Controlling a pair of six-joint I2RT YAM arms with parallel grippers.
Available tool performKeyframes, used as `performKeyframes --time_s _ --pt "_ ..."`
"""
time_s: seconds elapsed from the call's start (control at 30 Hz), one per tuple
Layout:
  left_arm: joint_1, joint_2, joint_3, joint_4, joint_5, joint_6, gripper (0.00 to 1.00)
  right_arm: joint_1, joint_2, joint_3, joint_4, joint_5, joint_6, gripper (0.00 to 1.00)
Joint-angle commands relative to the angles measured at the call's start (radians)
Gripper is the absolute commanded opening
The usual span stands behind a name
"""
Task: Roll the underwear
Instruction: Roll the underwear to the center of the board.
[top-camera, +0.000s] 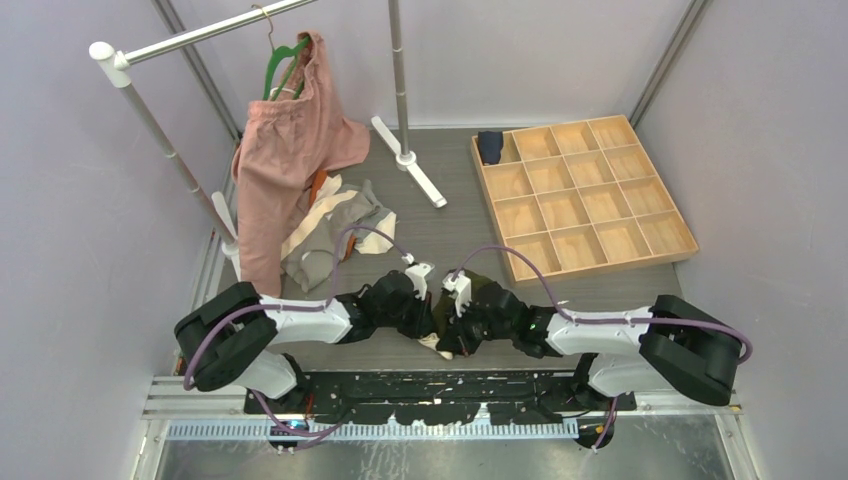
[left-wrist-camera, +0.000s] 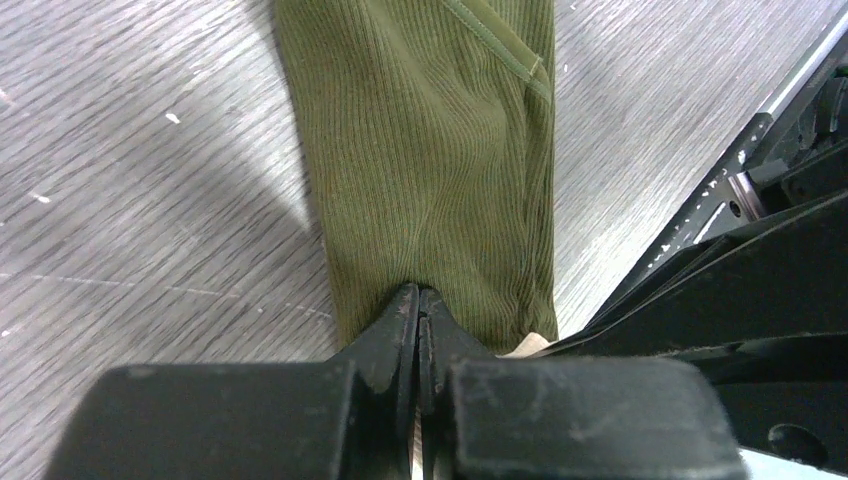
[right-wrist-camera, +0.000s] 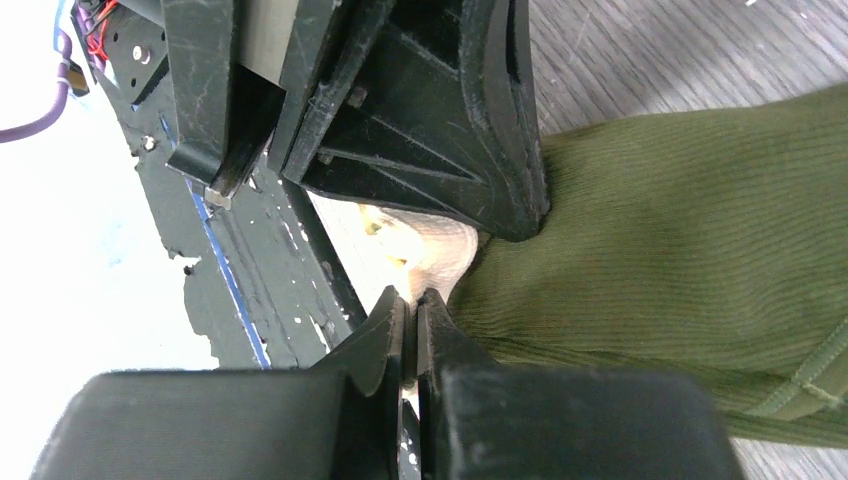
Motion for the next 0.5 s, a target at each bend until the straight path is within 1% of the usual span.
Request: performKeyframes --time_s 0.0,0.13,0.23,0.33,0.47 --pt "-0.001 0.031 0.031 0.024 0.042 0.023 0.01 -0.022 -0.067 -0.006 -0.025 0.007 0.015 0.01" --pt "-0.001 -0.005 0.014 -0.023 -0.007 0.023 0.01 -0.045 -0.114 -0.002 -0.092 0.024 0.034 0.01" --pt "-0.001 -0.033 0.006 -0.041 -0.024 0.028 0.01 -0.054 -0.12 0.018 -0.145 0.035 0.048 0.01" --pt "-0.001 -0.031 0.013 -0.062 -0.017 0.034 0.01 -0.067 -0.101 0.045 -0.2 0.047 0.063 0.01" --pt "0.0 -0.009 0.019 -0.051 -0.004 0.033 0.01 -0.085 -0.051 0.081 -0.249 0.051 0.07 0.01"
